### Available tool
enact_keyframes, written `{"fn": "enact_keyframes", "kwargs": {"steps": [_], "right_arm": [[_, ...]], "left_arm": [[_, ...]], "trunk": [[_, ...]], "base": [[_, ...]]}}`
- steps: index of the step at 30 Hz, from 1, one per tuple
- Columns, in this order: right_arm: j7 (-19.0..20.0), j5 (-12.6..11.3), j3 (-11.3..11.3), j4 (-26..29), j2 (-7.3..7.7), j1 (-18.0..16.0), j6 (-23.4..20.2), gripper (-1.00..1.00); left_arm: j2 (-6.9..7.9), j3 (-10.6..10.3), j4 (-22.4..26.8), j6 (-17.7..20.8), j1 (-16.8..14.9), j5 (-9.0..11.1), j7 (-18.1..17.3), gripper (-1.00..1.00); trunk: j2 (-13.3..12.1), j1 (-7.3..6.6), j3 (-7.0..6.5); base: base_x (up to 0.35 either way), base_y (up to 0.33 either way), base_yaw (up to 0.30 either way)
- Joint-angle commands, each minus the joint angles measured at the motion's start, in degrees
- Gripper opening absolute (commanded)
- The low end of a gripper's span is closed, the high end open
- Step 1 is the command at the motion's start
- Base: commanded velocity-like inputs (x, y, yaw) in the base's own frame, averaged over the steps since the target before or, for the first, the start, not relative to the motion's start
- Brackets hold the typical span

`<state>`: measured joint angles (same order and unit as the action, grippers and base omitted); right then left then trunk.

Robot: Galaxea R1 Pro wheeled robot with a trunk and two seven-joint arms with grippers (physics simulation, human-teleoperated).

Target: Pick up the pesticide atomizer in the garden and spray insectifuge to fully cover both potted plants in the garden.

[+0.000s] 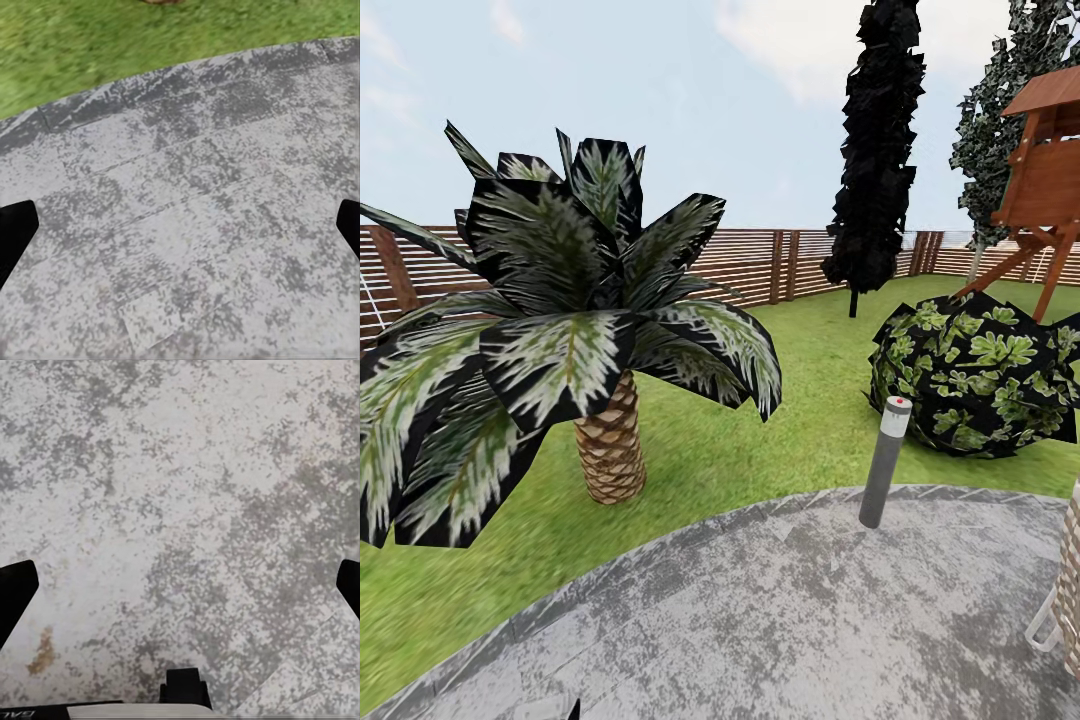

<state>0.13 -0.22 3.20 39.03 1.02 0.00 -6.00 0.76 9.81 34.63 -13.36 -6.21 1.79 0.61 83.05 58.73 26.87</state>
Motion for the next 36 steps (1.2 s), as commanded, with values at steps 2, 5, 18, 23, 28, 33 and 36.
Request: {"fn": "enact_keyframes", "kwargs": {"steps": [2, 5, 18, 23, 28, 33, 36], "right_arm": [[0.0, 0.0, 0.0, 0.1, 0.07, 0.0, -0.3, 1.00], [0.0, 0.0, 0.1, 0.0, 0.16, 0.0, -0.1, 1.00], [0.0, 0.0, 0.1, -0.1, -0.13, 0.0, -0.1, 1.00], [0.0, 0.0, 0.1, -0.1, -0.14, 0.0, -0.1, 1.00], [0.0, 0.0, 0.2, -0.1, -0.04, 0.0, -0.1, 1.00], [0.0, 0.0, 0.2, -0.1, 0.06, 0.0, -0.1, 1.00], [0.0, 0.0, 0.2, -0.1, 0.11, 0.0, 0.0, 1.00]], "left_arm": [[-0.02, 0.0, -0.2, -0.2, 0.0, 0.1, 0.0, 1.00], [-0.04, -0.1, -0.5, -0.2, 0.0, 0.0, 0.0, 1.00], [-0.06, -0.1, -0.9, -0.3, 0.0, 0.0, 0.0, 1.00], [-0.06, -0.1, -0.9, -0.3, 0.0, 0.0, 0.0, 1.00], [-0.06, -0.1, -0.9, -0.3, 0.0, 0.0, 0.0, 1.00], [-0.06, -0.1, -0.9, -0.3, 0.0, 0.0, 0.0, 1.00], [-0.06, -0.1, -0.9, -0.3, 0.1, 0.0, 0.0, 1.00]], "trunk": [[0.0, 0.00, 0.06], [0.0, 0.00, 0.06], [0.0, 0.00, -0.23], [0.0, 0.00, -0.24], [0.0, 0.00, -0.24], [0.0, 0.00, -0.24], [0.0, 0.00, -0.28]], "base": [[-0.039, 0.038, 0.000], [-0.086, 0.136, 0.000], [-0.139, 0.255, -0.141], [-0.146, 0.269, -0.068], [-0.146, 0.270, -0.140], [-0.146, 0.270, -0.017], [-0.146, 0.270, -0.050]]}}
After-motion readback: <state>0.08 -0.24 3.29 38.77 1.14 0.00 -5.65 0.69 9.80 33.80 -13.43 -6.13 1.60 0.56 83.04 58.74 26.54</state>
